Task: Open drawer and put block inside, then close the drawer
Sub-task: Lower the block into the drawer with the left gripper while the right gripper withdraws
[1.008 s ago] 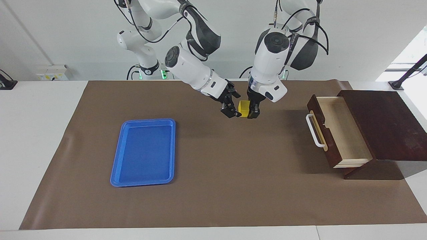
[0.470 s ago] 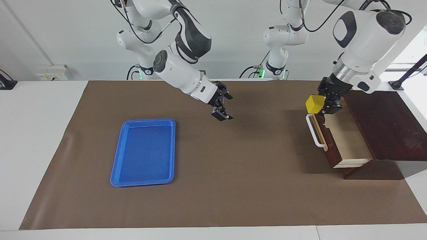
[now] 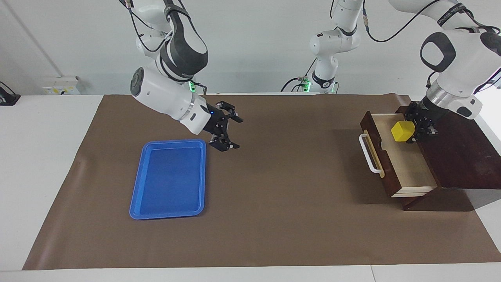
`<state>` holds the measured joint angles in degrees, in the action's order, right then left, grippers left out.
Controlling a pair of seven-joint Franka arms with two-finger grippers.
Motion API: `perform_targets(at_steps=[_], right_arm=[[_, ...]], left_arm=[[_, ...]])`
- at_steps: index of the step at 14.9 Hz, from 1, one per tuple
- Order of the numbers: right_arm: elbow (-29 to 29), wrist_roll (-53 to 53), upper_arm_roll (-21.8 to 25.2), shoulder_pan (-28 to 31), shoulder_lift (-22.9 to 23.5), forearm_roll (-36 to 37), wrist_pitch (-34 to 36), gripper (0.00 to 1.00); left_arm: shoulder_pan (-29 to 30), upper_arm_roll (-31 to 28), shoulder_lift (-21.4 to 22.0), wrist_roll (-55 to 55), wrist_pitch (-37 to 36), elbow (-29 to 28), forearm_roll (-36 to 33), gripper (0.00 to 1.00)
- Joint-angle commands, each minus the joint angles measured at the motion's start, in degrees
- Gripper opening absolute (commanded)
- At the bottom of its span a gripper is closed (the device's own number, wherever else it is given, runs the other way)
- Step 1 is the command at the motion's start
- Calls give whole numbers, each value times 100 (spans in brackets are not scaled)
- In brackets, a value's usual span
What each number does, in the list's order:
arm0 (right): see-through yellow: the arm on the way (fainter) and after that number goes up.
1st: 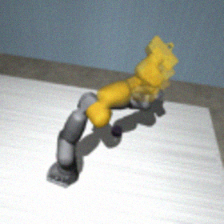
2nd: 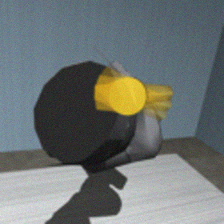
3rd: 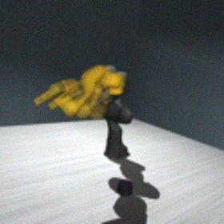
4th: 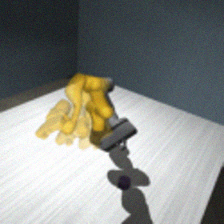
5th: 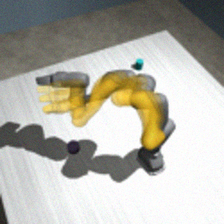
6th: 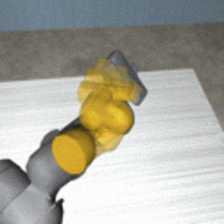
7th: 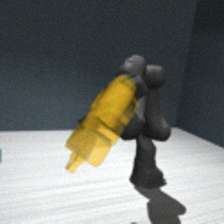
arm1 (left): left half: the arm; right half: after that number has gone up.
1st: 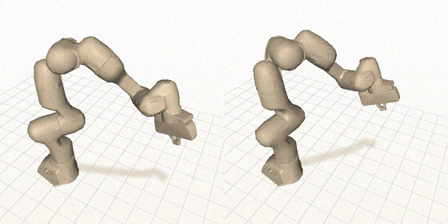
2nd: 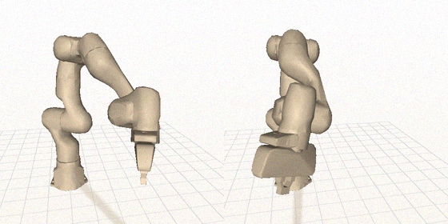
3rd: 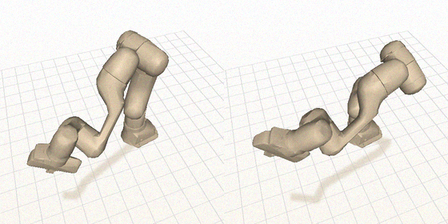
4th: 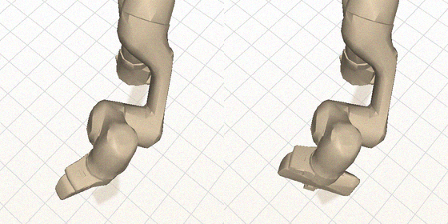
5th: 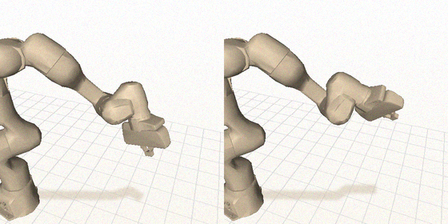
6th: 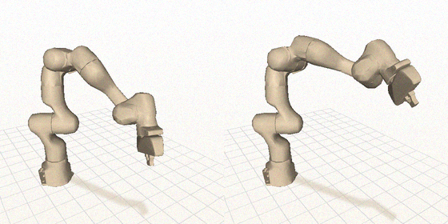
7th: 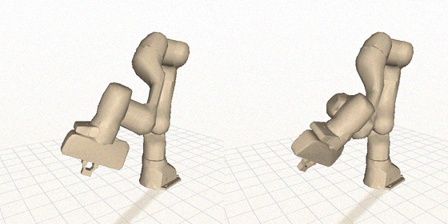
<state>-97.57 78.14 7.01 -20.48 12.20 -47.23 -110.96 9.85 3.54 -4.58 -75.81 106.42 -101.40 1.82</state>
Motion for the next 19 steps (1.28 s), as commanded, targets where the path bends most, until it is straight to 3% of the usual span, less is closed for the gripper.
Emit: perform_targets(at_steps=[1,5,11,12,13,16,19], right_arm=[[10,-158,-33,491,-139,354,328,100],[19,-737,-33,1002,-350,1021,426,100],[19,-2212,-24,1064,-982,2269,592,100],[19,-2485,-24,1099,-1070,2445,732,100],[19,-2740,-24,1169,-1167,2612,864,100],[219,-3653,-50,1414,-1247,3103,1400,100],[545,-4532,-50,1494,-1256,3859,1979,100]], left_arm=[[113,68,54,57,335,-328,-191,0],[122,68,124,31,563,-828,-191,0],[43,77,335,-145,661,-1330,-191,0],[52,77,344,-93,661,-1347,-191,37],[87,77,344,-66,661,-1339,-191,99],[96,68,292,-57,556,-1138,-296,100],[8,129,46,-406,-216,-165,-297,100]])
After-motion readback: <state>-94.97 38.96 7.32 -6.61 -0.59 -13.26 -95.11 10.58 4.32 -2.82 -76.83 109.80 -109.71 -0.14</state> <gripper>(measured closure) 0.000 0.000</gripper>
